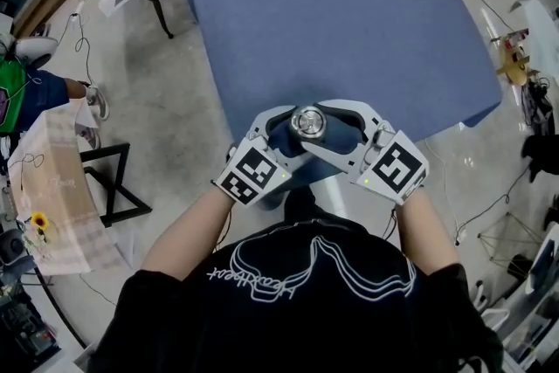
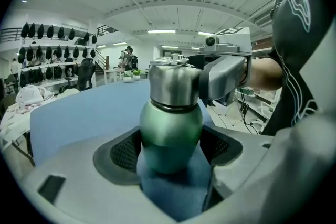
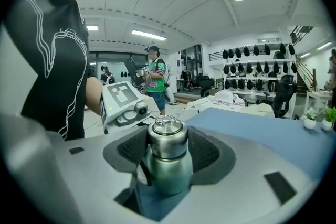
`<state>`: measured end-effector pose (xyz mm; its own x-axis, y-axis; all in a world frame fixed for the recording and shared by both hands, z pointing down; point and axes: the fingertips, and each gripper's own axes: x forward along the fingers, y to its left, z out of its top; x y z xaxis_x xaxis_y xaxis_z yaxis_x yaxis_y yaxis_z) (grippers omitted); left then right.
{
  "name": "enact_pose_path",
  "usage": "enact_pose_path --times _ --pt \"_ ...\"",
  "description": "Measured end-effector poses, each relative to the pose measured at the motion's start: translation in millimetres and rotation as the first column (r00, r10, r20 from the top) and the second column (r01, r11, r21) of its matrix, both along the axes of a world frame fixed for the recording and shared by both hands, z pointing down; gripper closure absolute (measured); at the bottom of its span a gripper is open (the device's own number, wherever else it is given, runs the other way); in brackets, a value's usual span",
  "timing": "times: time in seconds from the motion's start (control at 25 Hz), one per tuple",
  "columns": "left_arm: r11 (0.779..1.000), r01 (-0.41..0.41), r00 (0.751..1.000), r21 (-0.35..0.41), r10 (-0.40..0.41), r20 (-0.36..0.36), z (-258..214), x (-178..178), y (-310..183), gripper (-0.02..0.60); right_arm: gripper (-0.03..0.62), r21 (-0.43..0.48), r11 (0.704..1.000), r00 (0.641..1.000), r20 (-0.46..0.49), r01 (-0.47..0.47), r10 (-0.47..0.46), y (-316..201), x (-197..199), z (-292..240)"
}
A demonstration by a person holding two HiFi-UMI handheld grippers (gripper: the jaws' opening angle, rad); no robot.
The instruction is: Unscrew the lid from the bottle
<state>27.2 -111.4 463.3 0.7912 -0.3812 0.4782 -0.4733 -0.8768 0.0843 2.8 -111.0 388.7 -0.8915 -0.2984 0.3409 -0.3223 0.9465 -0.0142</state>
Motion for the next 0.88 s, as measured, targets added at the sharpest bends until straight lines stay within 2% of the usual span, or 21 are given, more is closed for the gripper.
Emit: enact_pose_path --times 0.2,0.36,0.6,0.88 --pt "0.994 -0.114 0.993 -0.004 0.114 0.014 0.4 1.1 0.2 0.227 0.349 -0.021 0.994 0.994 -0.018 0.107 -0.108 0.1 0.5 0.5" --pt "0.979 -0.206 0.978 -0.005 0.206 0.019 1.2 -0.5 0.5 0.227 0.349 -0.026 0.98 0.979 -0.047 0.199 -0.2 0.8 -2.0 1.6" --pt "0.943 -0.334 0.943 -0.001 0.334 0.015 1.4 -1.2 2.2 0.227 0.349 -0.043 0.948 0.947 -0.058 0.314 -0.316 2.1 -3.7 1.8" --pt "0.895 -0.445 0.895 -0.008 0.445 0.011 1.9 -4.9 2.7 0.227 0.349 -0.063 0.922 0.921 -0.066 0.381 -0.385 1.8 -7.5 2.8"
